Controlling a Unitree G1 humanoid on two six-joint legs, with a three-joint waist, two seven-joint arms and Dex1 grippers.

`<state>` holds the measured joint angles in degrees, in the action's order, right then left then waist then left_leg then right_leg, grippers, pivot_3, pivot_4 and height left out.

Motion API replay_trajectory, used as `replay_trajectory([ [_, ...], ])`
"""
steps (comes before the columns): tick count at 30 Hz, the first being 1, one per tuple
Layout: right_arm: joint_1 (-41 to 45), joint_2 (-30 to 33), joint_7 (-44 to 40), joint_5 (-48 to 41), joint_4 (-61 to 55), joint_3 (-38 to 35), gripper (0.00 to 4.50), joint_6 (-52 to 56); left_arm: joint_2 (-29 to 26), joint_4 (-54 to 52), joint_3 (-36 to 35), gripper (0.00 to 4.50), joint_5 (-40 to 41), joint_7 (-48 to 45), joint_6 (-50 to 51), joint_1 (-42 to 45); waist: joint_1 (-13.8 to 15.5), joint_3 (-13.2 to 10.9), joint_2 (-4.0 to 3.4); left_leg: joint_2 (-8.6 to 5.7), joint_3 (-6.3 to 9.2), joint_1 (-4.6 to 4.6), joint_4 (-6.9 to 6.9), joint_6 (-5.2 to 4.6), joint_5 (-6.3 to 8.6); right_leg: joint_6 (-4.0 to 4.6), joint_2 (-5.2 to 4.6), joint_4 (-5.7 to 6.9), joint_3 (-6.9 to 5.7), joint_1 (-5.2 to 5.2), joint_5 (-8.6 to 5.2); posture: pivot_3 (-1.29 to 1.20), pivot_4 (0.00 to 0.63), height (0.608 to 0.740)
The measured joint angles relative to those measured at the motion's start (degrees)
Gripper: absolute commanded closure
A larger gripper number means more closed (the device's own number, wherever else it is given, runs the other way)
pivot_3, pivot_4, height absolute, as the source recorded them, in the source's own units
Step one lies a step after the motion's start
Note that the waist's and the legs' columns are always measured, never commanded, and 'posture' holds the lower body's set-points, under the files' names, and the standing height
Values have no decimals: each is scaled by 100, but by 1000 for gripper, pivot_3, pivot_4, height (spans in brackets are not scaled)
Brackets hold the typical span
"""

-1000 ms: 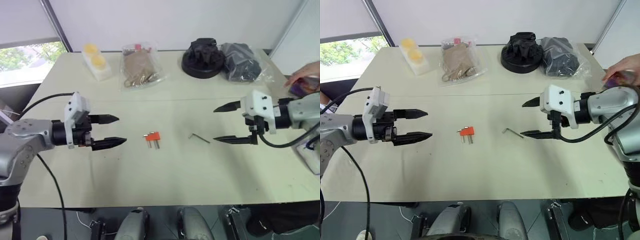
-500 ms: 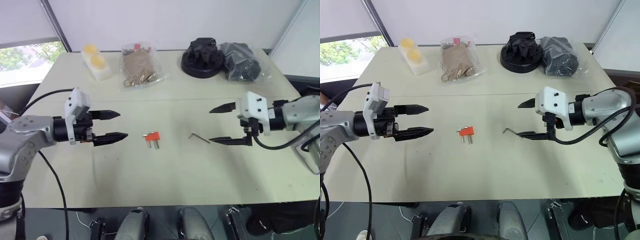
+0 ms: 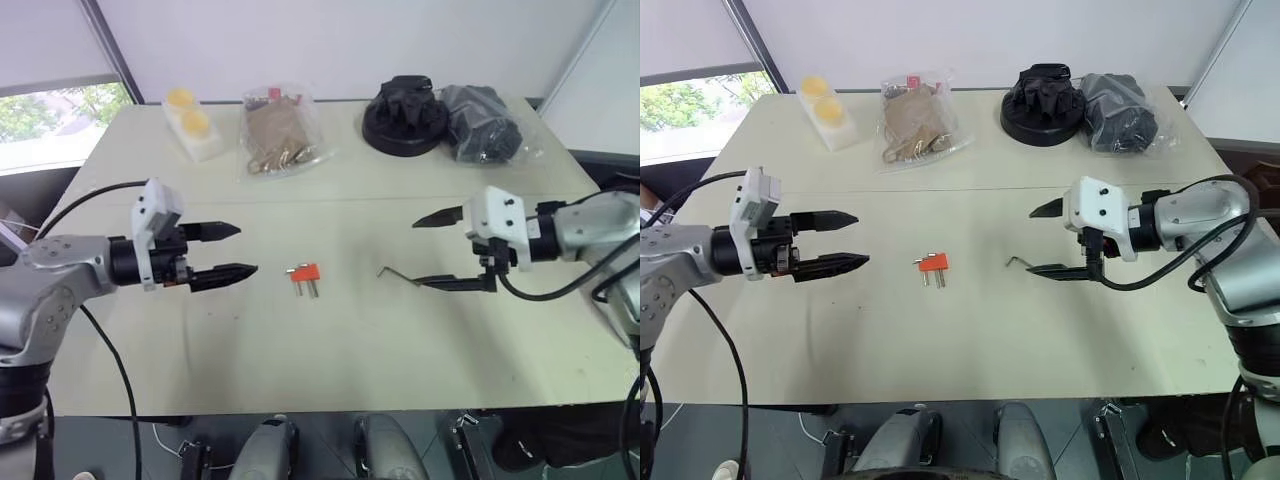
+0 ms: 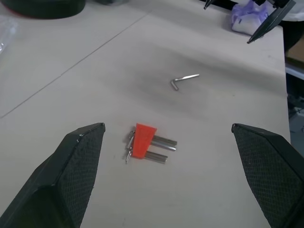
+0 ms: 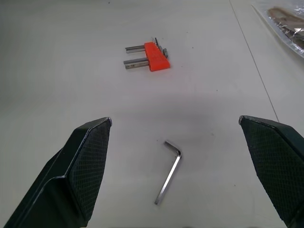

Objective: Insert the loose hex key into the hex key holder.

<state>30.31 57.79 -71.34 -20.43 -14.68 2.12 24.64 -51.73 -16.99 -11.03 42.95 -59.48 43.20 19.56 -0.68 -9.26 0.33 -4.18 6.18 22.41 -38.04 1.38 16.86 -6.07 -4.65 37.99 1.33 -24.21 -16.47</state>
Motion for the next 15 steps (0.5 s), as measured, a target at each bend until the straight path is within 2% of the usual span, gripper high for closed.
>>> replay_trajectory([
  [7,66,-935,701,683,356,568,0,-452,236,104,-56,37,-188,408,-152,-102,-1,0,0,-1,-1,1,-1,22,-13,0,0,3,2,-4,0,0,150,740],
  [15,-23,-2427,2043,1834,1315,1388,0,-1154,617,87,-102,37,-378,989,-265,-358,-10,0,1,-3,-1,1,-1,40,-23,0,2,12,3,-11,0,0,150,740],
])
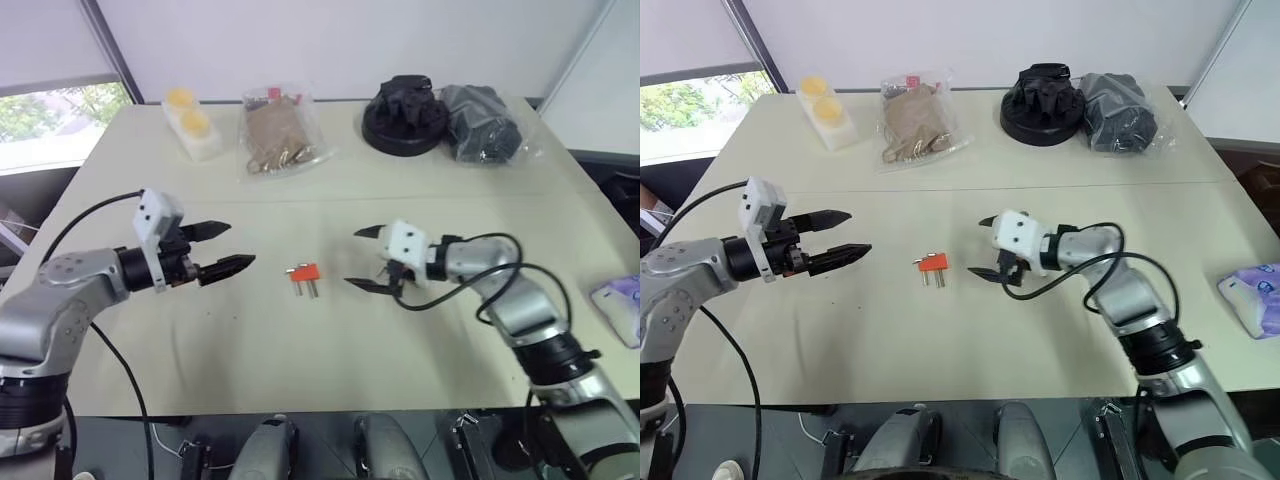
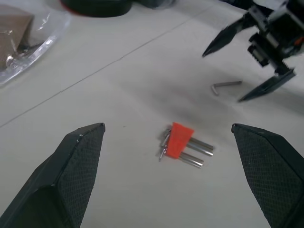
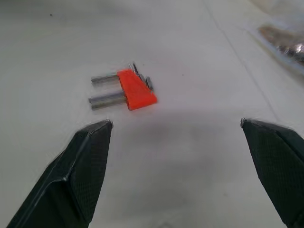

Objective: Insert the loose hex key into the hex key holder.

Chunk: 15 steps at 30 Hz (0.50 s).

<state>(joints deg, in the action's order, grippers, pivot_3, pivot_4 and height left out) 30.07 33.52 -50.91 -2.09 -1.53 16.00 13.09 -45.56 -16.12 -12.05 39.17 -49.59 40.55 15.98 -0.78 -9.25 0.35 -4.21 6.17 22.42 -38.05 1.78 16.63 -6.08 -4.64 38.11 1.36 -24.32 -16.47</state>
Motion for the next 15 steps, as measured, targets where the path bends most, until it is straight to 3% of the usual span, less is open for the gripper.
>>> replay_trajectory([
  [6,60,-650,560,459,744,203,0,-354,80,-244,-7,37,-115,167,-88,-257,-6,0,0,0,0,0,0,2,-1,0,1,1,0,0,0,0,150,740],
  [15,88,-941,620,653,1033,331,0,-549,80,-258,-8,37,-175,235,-164,-367,-16,0,0,0,1,0,1,3,-1,0,4,1,-1,0,0,0,150,740],
])
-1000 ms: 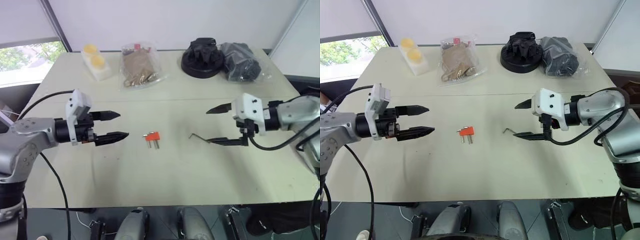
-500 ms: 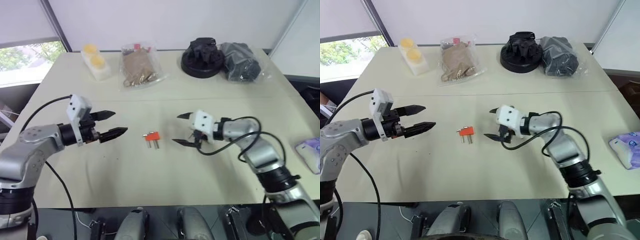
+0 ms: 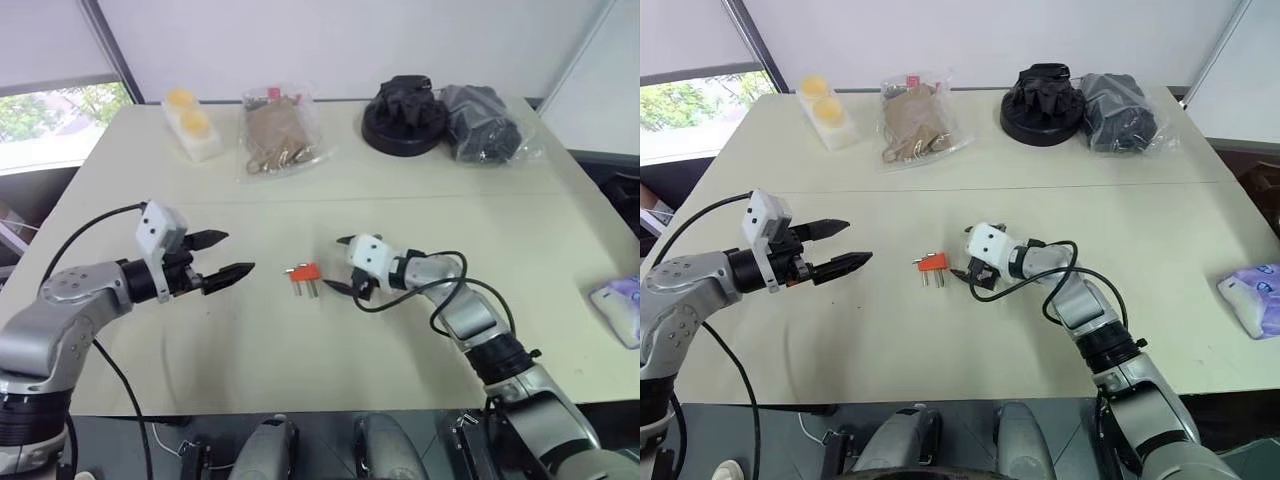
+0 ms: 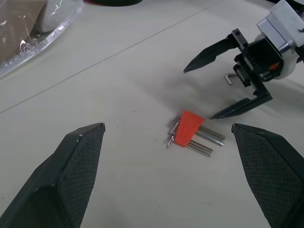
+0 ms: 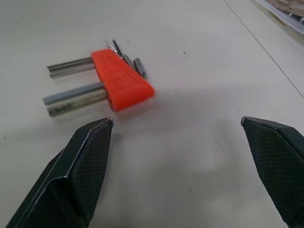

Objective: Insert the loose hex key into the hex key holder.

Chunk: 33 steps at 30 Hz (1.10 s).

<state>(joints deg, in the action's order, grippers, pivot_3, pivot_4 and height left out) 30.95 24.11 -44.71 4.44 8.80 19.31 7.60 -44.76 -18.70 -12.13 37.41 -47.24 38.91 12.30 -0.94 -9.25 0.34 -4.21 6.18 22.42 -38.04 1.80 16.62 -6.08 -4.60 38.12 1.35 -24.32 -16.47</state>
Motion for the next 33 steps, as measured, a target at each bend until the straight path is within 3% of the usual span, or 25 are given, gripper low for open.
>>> replay_trajectory([
  [25,9,-512,-265,83,88,252,0,145,34,-178,-6,37,-67,158,-109,-137,-16,0,0,1,1,-1,2,0,0,0,2,1,0,-1,0,0,150,740],
  [33,372,-770,-432,-78,686,199,0,378,44,-201,-5,37,-77,236,-138,-137,-57,2,1,4,2,-5,4,4,-2,1,6,3,0,0,1,0,150,740],
])
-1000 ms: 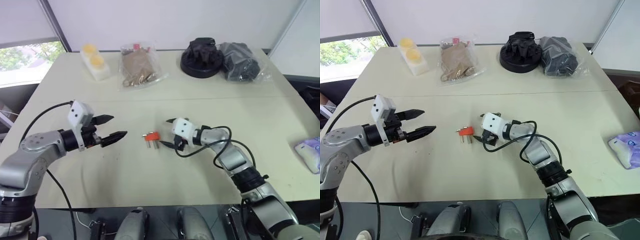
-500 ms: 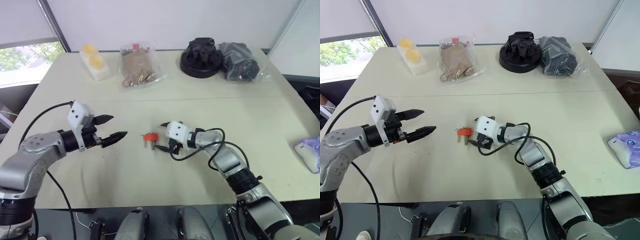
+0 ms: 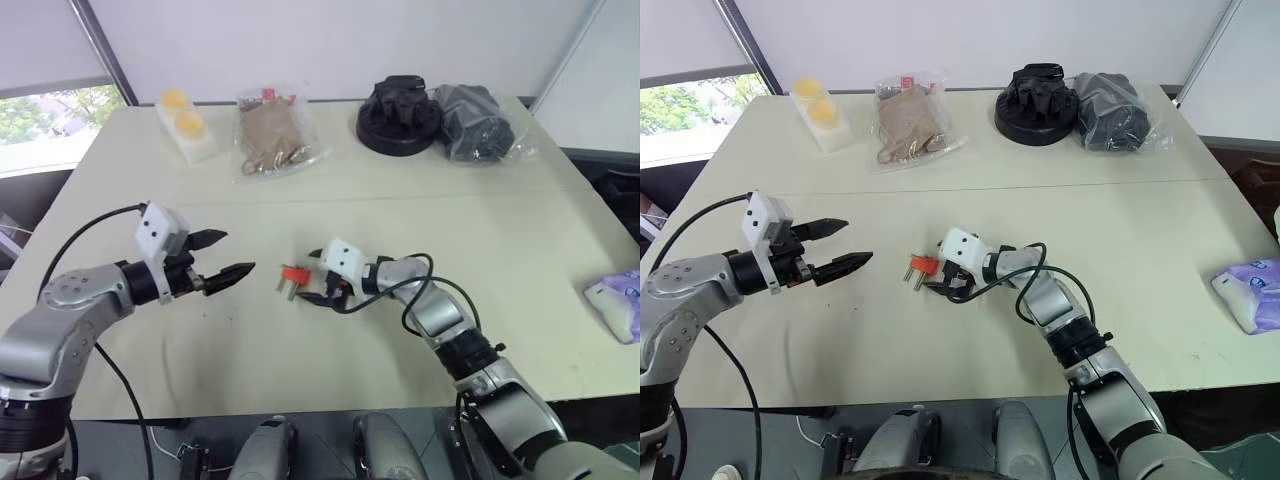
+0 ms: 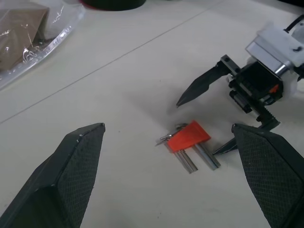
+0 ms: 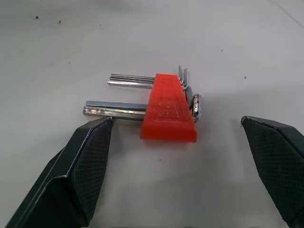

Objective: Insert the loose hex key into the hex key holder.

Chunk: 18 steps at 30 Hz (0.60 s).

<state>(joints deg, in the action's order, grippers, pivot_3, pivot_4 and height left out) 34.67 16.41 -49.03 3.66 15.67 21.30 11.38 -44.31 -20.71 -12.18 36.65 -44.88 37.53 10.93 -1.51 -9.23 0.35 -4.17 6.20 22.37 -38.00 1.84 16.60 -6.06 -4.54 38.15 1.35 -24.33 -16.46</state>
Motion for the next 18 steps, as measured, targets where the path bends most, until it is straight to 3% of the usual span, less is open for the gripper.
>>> replay_trajectory([
  [7,109,14,-118,-41,212,-1,0,-30,7,-94,-1,37,-8,108,-57,-73,15,3,0,0,0,-4,0,1,0,0,-1,0,0,6,0,0,150,740],
  [11,93,39,-204,-47,212,46,1326,-48,12,-98,-1,0,-7,154,-60,-115,36,4,1,-1,0,-6,-1,2,-1,0,-1,-1,0,9,0,0,150,740],
  [15,30,38,-237,-51,193,122,3336,-121,17,-100,-1,0,-6,163,-72,-115,45,5,0,-1,1,-16,-1,5,-3,2,-1,-1,0,22,1,0,150,740],
  [18,30,46,-219,-49,206,125,3487,-174,63,-108,0,0,-6,165,-77,-116,51,5,1,-1,2,-19,-1,5,-3,2,-1,-1,-1,25,1,0,150,740],
])
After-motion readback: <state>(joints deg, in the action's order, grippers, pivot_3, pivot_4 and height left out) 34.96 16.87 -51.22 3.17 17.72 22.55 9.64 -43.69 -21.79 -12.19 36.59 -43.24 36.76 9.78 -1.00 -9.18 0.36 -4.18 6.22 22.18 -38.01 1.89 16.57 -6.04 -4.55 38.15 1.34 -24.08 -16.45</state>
